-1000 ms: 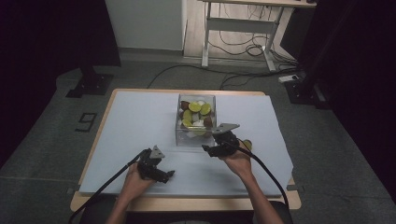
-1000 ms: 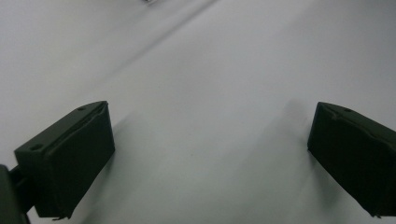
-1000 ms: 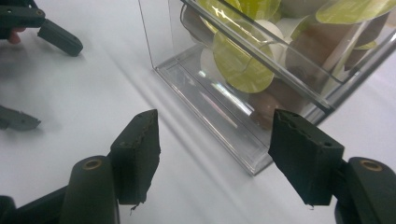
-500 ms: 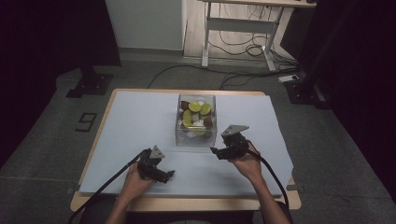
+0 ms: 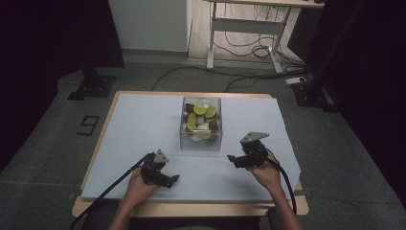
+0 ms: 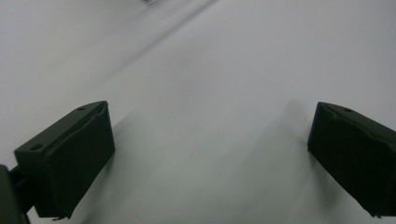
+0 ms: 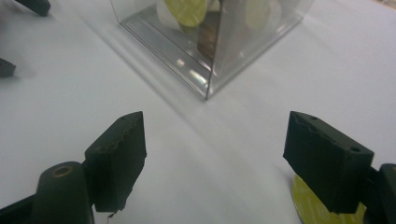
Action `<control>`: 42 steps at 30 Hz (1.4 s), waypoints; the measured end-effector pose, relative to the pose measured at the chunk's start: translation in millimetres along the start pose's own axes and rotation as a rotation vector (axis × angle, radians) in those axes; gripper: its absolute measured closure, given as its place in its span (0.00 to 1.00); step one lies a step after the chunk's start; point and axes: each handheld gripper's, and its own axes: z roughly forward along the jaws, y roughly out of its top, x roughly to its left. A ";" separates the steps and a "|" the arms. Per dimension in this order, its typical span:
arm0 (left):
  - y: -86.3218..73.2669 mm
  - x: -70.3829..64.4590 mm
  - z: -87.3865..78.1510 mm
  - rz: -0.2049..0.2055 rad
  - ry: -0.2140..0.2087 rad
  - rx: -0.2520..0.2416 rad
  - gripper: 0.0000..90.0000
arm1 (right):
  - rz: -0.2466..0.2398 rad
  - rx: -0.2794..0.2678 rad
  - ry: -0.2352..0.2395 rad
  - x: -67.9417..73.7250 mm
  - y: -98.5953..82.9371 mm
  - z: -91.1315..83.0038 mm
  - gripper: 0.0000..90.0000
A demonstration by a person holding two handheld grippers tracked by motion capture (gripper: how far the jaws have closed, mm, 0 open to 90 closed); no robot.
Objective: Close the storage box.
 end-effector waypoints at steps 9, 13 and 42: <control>0.0 -0.1 0.1 -0.002 0.001 -0.001 0.00 | 0.032 0.022 -0.021 -8.7 -21.9 -5.4 0.16; 0.0 -0.1 0.1 -0.001 0.001 -0.001 0.00 | 0.033 0.036 -0.033 -10.5 -30.6 -5.5 0.15; -0.1 -0.4 0.2 0.000 0.003 -0.002 0.00 | 0.123 0.022 -0.041 -19.2 -92.2 21.4 0.00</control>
